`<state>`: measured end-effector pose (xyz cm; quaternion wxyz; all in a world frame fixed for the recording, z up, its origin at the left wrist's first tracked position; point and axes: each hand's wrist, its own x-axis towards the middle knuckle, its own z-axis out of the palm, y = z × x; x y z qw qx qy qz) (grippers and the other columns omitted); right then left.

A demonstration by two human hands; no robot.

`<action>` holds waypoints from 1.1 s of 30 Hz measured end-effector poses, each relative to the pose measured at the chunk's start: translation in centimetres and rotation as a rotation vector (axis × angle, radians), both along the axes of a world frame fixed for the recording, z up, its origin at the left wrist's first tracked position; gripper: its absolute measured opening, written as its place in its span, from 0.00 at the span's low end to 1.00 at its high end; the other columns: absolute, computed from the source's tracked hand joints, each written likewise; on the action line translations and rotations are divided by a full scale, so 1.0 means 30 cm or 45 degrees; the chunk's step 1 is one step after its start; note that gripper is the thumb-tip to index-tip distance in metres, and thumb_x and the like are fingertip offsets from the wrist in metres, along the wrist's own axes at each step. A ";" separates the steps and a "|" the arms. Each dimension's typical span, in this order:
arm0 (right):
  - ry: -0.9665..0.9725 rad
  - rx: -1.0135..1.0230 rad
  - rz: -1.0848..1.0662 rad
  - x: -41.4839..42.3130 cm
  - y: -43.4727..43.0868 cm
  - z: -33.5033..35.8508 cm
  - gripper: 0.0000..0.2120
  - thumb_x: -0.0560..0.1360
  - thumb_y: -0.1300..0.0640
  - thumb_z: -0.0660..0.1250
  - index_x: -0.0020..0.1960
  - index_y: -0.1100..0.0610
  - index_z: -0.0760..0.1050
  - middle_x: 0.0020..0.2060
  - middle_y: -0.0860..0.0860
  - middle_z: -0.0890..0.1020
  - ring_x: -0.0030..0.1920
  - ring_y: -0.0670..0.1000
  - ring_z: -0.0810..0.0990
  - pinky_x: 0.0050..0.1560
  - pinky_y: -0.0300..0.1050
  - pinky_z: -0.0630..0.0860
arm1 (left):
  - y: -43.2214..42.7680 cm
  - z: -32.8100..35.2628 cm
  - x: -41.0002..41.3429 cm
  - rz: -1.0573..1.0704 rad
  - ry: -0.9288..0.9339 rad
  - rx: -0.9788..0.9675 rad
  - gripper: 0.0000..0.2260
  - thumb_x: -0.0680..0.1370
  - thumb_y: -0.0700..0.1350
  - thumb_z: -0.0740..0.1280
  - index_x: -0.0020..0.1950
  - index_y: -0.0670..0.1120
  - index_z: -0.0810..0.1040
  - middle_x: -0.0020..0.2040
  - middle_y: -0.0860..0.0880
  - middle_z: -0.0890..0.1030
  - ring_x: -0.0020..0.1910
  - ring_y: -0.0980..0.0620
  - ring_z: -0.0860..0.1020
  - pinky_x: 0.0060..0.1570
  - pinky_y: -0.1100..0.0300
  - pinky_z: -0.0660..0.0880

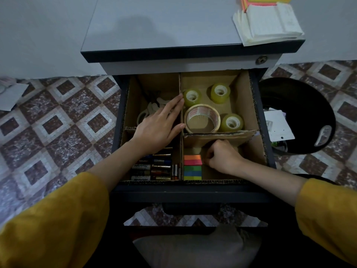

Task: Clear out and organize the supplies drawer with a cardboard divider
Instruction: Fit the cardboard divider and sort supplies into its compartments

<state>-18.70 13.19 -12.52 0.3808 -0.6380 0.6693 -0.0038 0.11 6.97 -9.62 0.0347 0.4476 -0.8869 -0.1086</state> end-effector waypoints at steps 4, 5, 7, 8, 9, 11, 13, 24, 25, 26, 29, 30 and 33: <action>-0.077 0.070 -0.073 0.001 -0.005 0.004 0.06 0.72 0.64 0.68 0.38 0.57 0.76 0.34 0.49 0.77 0.32 0.45 0.74 0.25 0.31 0.68 | -0.005 -0.004 0.003 -0.012 0.002 -0.009 0.36 0.74 0.65 0.39 0.77 0.46 0.46 0.78 0.52 0.47 0.71 0.49 0.63 0.53 0.56 0.72; -0.089 0.088 -0.083 0.003 -0.007 0.004 0.05 0.72 0.64 0.67 0.38 0.57 0.76 0.34 0.50 0.78 0.31 0.44 0.74 0.25 0.31 0.69 | -0.005 -0.004 0.003 -0.012 0.004 -0.003 0.36 0.74 0.65 0.39 0.77 0.46 0.46 0.78 0.52 0.47 0.71 0.49 0.63 0.53 0.56 0.72; -0.116 0.111 -0.094 0.007 -0.009 0.003 0.05 0.72 0.64 0.68 0.38 0.58 0.77 0.34 0.50 0.78 0.30 0.44 0.74 0.26 0.33 0.72 | -0.005 -0.004 0.004 -0.010 0.008 -0.007 0.36 0.73 0.65 0.39 0.77 0.46 0.46 0.78 0.52 0.47 0.71 0.49 0.63 0.52 0.57 0.72; -0.127 0.118 -0.098 0.008 -0.010 0.002 0.05 0.73 0.64 0.68 0.39 0.58 0.77 0.34 0.50 0.79 0.30 0.44 0.74 0.27 0.33 0.73 | -0.005 -0.004 0.004 -0.010 0.009 -0.010 0.36 0.74 0.65 0.39 0.77 0.46 0.46 0.78 0.52 0.47 0.71 0.49 0.63 0.52 0.57 0.72; -0.134 0.129 -0.108 0.009 -0.010 0.001 0.05 0.73 0.65 0.67 0.39 0.58 0.77 0.33 0.51 0.79 0.30 0.44 0.75 0.28 0.35 0.74 | -0.004 -0.004 0.003 -0.009 0.012 -0.010 0.36 0.74 0.65 0.39 0.77 0.47 0.46 0.78 0.52 0.47 0.71 0.49 0.63 0.52 0.57 0.72; -0.147 0.167 -0.139 0.009 -0.009 0.000 0.04 0.74 0.65 0.66 0.41 0.60 0.78 0.33 0.51 0.79 0.30 0.46 0.77 0.31 0.38 0.76 | -0.004 -0.003 0.003 -0.008 0.017 -0.001 0.34 0.76 0.64 0.41 0.77 0.47 0.46 0.78 0.52 0.47 0.71 0.49 0.62 0.53 0.56 0.72; -0.157 0.205 -0.160 0.007 -0.007 -0.001 0.06 0.74 0.64 0.66 0.39 0.58 0.77 0.32 0.51 0.79 0.30 0.46 0.77 0.30 0.38 0.76 | -0.005 -0.002 0.004 -0.006 0.017 0.005 0.34 0.76 0.64 0.42 0.77 0.47 0.46 0.78 0.52 0.47 0.71 0.49 0.62 0.54 0.54 0.73; -0.206 0.049 -0.153 0.017 0.021 0.036 0.11 0.74 0.65 0.65 0.56 0.58 0.79 0.41 0.49 0.79 0.42 0.48 0.77 0.39 0.34 0.74 | -0.004 -0.002 0.005 -0.009 0.019 0.008 0.33 0.78 0.64 0.44 0.77 0.47 0.45 0.78 0.53 0.46 0.71 0.49 0.62 0.51 0.57 0.72; -0.219 0.058 -0.162 0.017 0.019 0.034 0.11 0.75 0.65 0.65 0.56 0.58 0.79 0.42 0.50 0.80 0.44 0.49 0.78 0.43 0.37 0.75 | -0.003 -0.001 0.004 -0.007 0.016 0.007 0.32 0.78 0.63 0.45 0.77 0.47 0.45 0.78 0.53 0.46 0.71 0.49 0.62 0.51 0.57 0.72; -0.243 0.070 -0.179 0.017 0.017 0.030 0.11 0.74 0.66 0.65 0.56 0.58 0.79 0.44 0.52 0.82 0.45 0.50 0.80 0.46 0.40 0.77 | -0.002 0.000 0.002 -0.006 0.015 0.007 0.32 0.78 0.63 0.45 0.77 0.47 0.45 0.78 0.53 0.46 0.71 0.49 0.62 0.51 0.56 0.72; -0.297 0.100 -0.209 0.015 0.013 0.018 0.11 0.74 0.67 0.66 0.55 0.60 0.79 0.45 0.54 0.83 0.48 0.53 0.82 0.51 0.48 0.79 | -0.003 0.000 0.001 -0.003 0.000 0.011 0.31 0.79 0.61 0.46 0.77 0.47 0.45 0.78 0.53 0.45 0.72 0.49 0.61 0.53 0.55 0.73; -0.305 0.107 -0.211 0.014 0.012 0.012 0.11 0.74 0.67 0.66 0.55 0.60 0.79 0.45 0.54 0.82 0.47 0.54 0.82 0.50 0.49 0.80 | -0.003 -0.001 0.001 -0.003 -0.002 0.006 0.31 0.79 0.61 0.46 0.77 0.47 0.45 0.78 0.53 0.45 0.72 0.49 0.61 0.52 0.55 0.73; -0.312 0.102 -0.210 0.010 0.011 0.003 0.12 0.74 0.66 0.66 0.57 0.60 0.78 0.46 0.54 0.82 0.45 0.53 0.82 0.48 0.47 0.81 | -0.003 -0.001 0.003 -0.005 0.000 -0.001 0.31 0.79 0.61 0.46 0.77 0.47 0.45 0.78 0.53 0.45 0.72 0.49 0.61 0.52 0.56 0.72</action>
